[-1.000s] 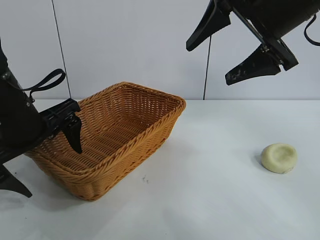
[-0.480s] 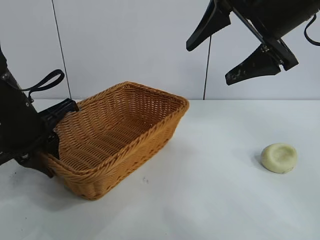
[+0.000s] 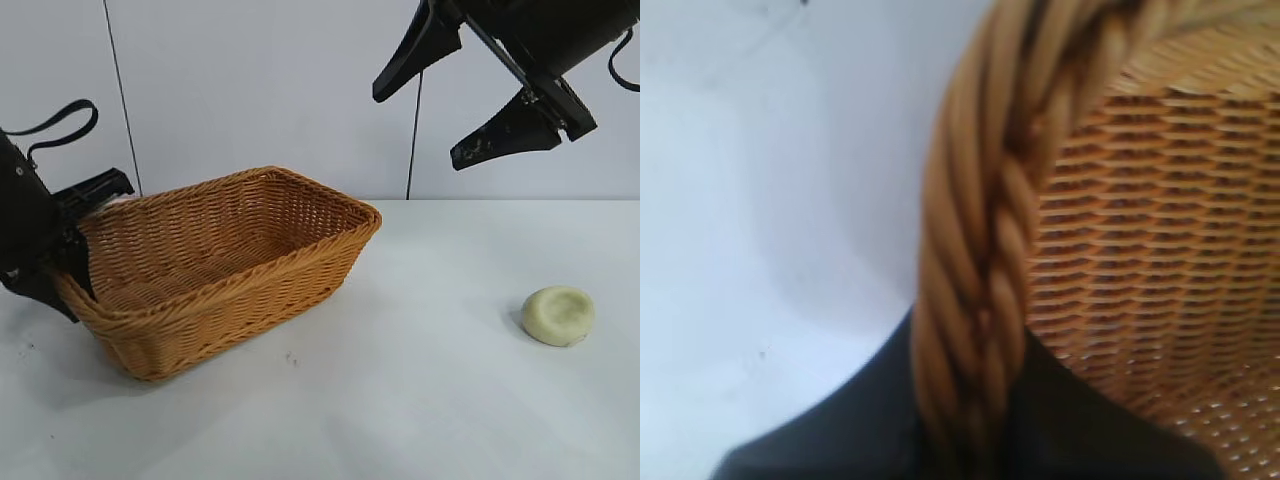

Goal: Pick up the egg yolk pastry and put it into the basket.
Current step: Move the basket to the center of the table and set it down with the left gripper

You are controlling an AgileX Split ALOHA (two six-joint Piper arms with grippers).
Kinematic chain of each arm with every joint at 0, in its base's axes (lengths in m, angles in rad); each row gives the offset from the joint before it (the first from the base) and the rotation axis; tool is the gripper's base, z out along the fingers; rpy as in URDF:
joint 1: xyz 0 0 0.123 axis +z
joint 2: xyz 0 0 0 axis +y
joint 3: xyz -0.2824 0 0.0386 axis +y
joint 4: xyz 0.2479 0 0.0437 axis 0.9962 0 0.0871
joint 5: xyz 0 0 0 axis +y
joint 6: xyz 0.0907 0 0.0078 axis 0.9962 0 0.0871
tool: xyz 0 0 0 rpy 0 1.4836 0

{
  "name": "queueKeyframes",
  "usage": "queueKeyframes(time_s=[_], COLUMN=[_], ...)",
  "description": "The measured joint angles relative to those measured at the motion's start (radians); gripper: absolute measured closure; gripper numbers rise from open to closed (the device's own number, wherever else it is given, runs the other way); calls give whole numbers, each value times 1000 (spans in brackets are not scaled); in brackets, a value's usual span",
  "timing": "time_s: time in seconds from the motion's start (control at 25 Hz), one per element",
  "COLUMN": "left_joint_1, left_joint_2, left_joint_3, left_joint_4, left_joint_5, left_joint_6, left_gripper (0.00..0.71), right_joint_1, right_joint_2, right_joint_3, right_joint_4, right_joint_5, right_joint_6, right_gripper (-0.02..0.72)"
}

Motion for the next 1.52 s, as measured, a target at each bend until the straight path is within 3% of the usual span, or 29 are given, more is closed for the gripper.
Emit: queueKeyframes(time_s=[0.4, 0.68, 1.16, 1.52], left_joint_1=[9, 8, -11, -23], left_joint_2=[91, 180, 281, 315], left_joint_3=[-266, -367, -394, -394], left_joint_4=[-11, -10, -136, -123], left_joint_5=[227, 342, 353, 311], left_joint_6=[352, 522, 682, 693], left_gripper=[618, 618, 618, 618], right_joint_1=[0, 0, 0, 0], right_joint_2=[0, 0, 0, 0], right_joint_3=[0, 0, 0, 0], right_joint_4=[0, 0, 0, 0], right_joint_5=[0, 3, 3, 3], right_joint_6=[0, 0, 0, 0], right_gripper=[69, 69, 69, 69])
